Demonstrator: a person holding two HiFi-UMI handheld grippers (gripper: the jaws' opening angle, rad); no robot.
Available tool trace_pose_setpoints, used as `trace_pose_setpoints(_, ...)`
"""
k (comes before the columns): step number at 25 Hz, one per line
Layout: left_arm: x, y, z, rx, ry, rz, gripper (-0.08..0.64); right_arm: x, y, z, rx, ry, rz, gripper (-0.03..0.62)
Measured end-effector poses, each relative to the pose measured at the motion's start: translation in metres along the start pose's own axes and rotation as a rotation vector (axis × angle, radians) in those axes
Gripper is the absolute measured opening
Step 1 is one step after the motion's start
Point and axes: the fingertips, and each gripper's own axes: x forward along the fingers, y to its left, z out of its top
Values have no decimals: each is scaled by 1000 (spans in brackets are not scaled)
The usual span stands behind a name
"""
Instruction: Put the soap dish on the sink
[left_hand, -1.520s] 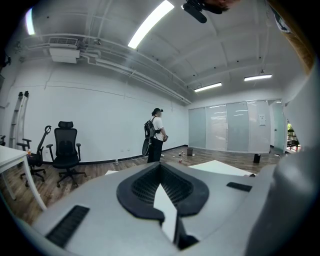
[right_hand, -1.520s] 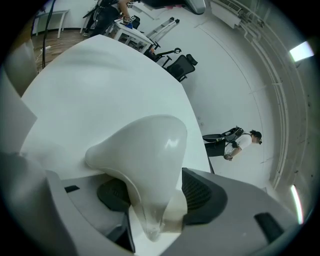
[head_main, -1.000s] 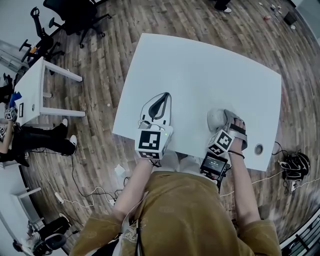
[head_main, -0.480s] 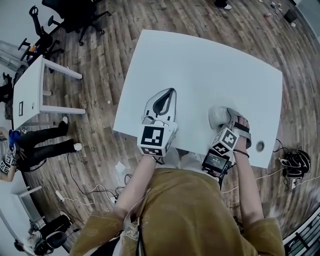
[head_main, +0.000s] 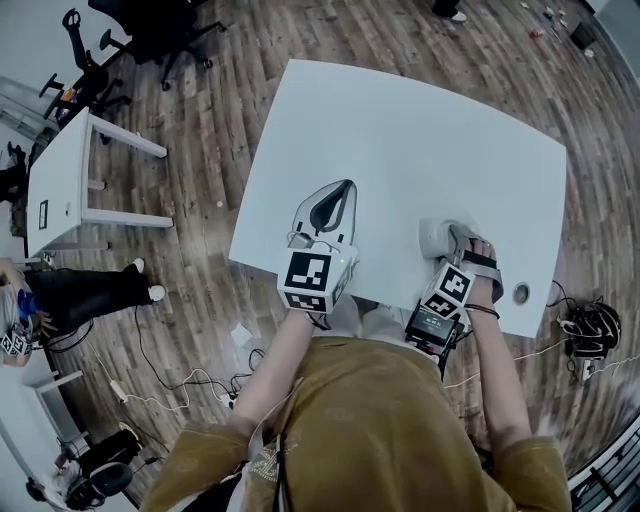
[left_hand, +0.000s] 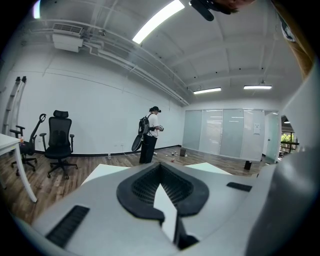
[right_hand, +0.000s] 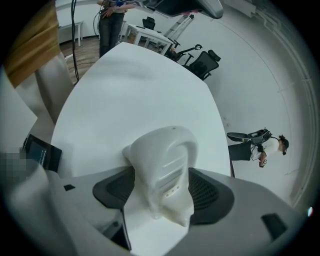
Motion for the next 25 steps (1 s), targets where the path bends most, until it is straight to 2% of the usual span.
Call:
trace_pose_setpoints(6,-2,-5,0,-3,0,-13,8,-6,-3,-4,19,1,-18,318)
trace_pose_setpoints(9,-4,-8,0,-2,0,-19,8,-14,-12,1,36,-38,-81,318)
trace_pose_setpoints(17,-7,-13,6,-2,-17,-22,8,-30,-19,-1,60,-51,-186,318)
trace_pose_setpoints(25,-9,-16,9,1,-22,-32,8,-48,-26,1,82,-47,-222,316)
